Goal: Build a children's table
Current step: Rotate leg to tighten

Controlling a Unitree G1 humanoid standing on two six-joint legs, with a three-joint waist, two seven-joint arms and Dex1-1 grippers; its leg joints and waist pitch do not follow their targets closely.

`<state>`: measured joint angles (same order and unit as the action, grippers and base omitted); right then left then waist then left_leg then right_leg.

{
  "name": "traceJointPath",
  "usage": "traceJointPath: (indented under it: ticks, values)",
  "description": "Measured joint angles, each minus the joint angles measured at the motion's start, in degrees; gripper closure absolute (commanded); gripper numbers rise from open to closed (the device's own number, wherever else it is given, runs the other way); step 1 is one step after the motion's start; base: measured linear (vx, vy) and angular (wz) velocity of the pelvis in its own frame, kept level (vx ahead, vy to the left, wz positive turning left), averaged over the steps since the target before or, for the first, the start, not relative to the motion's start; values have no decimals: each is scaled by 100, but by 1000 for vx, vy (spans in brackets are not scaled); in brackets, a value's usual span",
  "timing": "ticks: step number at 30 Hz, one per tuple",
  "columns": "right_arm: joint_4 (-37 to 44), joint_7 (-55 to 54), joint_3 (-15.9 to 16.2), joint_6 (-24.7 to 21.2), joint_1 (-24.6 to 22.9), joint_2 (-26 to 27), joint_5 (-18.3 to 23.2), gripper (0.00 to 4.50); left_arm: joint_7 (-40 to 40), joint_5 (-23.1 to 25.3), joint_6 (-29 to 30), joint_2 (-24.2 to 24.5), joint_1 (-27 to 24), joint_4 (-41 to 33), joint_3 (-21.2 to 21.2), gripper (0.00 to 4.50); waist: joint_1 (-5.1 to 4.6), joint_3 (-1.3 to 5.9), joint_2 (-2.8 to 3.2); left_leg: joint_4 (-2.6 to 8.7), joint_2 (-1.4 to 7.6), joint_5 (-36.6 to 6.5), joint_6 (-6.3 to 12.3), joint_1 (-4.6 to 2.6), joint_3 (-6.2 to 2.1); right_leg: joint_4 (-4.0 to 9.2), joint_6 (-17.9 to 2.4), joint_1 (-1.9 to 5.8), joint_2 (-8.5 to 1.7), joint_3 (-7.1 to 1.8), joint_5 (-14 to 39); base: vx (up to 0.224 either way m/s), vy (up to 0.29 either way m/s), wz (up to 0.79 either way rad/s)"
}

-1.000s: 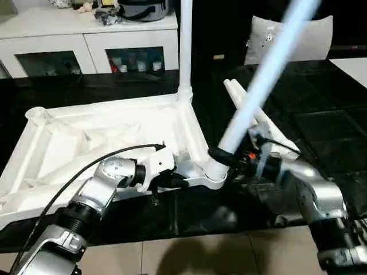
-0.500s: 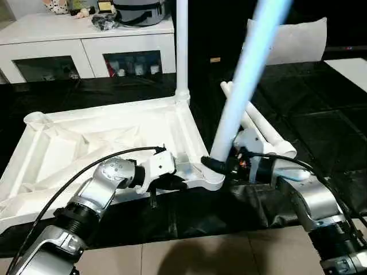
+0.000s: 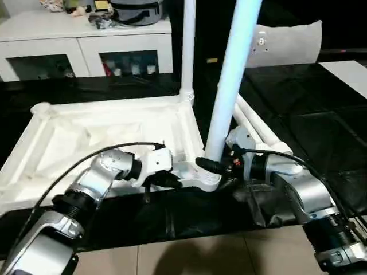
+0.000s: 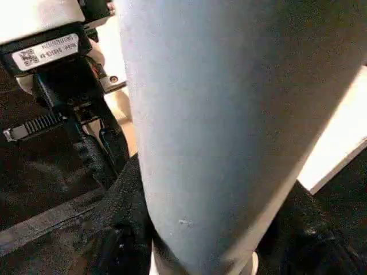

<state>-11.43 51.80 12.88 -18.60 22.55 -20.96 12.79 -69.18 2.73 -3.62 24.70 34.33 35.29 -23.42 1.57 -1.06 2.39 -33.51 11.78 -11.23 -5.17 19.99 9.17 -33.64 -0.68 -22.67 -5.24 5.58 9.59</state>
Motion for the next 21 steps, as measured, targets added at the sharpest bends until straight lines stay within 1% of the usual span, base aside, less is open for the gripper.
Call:
traceJointPath:
  ticks: [2,4,7,8,9,11,12,13,14,15,16,17,18,19,20,21]
  values:
    - [35,-16,-2,-22,-19,6,7,262,-23,-7,-5,5,-4,-3,6,450,2,1,-1,10,0,0,-1,-2,1,3,0,-1,1,1,0,0,0,0]
    - [137,-162,-36,-140,-74,95,5,262,-5,-14,27,24,-58,-59,39,450,-1,2,0,19,2,0,-3,-7,7,4,0,-1,4,1,0,0,0,0]
    - [249,-533,-109,-332,-111,325,-11,262,133,-27,300,53,-195,-266,128,450,-41,3,1,22,3,1,-4,-16,7,3,-1,0,6,0,0,0,0,0]
    - [286,-743,-113,-421,-112,451,-75,262,251,-31,524,61,-310,-440,207,450,-78,4,1,22,2,1,-4,-23,3,3,-1,2,6,-1,0,0,0,0]
    - [355,-1194,-133,-616,-108,712,-208,262,526,-56,1000,19,-529,-812,374,450,-146,3,1,23,2,2,-5,-38,-5,3,-1,9,6,-3,0,0,0,0]
    - [343,-1843,-181,-827,-39,1024,-390,262,934,-48,1594,-97,-742,-1216,517,450,-246,0,0,13,-1,3,-7,-54,-8,6,0,14,4,-1,1,0,0,0]
    - [289,-2148,-209,-888,10,1143,-454,262,1123,-36,1887,-181,-804,-1400,556,450,-301,-11,-11,6,-5,2,-6,-58,-11,23,2,14,1,4,2,0,0,0]
    - [231,-2306,-241,-895,48,1206,-460,262,1243,-36,2071,-275,-845,-1519,582,450,-331,-13,-7,0,-5,1,-4,-67,-25,57,3,17,1,25,2,0,0,0]
    - [128,-2513,-301,-904,112,1345,-484,262,1478,-32,2339,-439,-971,-1727,679,450,-384,-18,-15,3,-6,0,-3,-61,-30,89,4,22,-2,35,3,0,0,0]
    - [-36,-2805,-401,-910,220,1507,-570,262,1856,-9,2664,-721,-1099,-1951,786,450,-454,-33,-11,-10,-7,-1,-1,-53,-48,126,4,40,-8,67,3,0,0,0]
    - [-83,-2874,-423,-912,249,1545,-581,262,1938,-3,2747,-786,-1130,-2013,794,450,-464,-37,-11,-12,-6,-1,-1,-46,-61,144,4,48,-8,81,3,0,0,0]
    - [-244,-3134,-512,-930,355,1637,-623,262,2259,16,3026,-1046,-1220,-2193,800,450,-541,-52,-32,-8,0,-4,4,-43,-92,231,4,83,-9,138,3,0,0,0]
    - [-414,-3330,-582,-934,469,1729,-654,262,2557,132,3264,-1282,-1296,-2376,797,450,-614,-65,-51,-2,2,-10,15,-43,-107,281,4,116,-11,168,3,0,0,0]
    - [-509,-3465,-610,-934,547,1776,-703,262,2744,216,3395,-1416,-1315,-2468,784,450,-637,-80,-61,-4,-3,-13,21,-29,-119,300,4,139,-18,183,3,0,0,0]
    - [-550,-3540,-626,-934,578,1815,-739,262,2858,246,3490,-1480,-1346,-2554,770,450,-657,-110,-60,0,-2,-14,22,-21,-142,332,4,165,-17,213,3,0,0,0]
    - [-556,-3621,-642,-939,592,1857,-770,262,2963,272,3559,-1513,-1357,-2619,735,450,-704,-137,-85,11,-2,-19,28,-73,-155,375,4,162,-19,260,3,0,0,0]
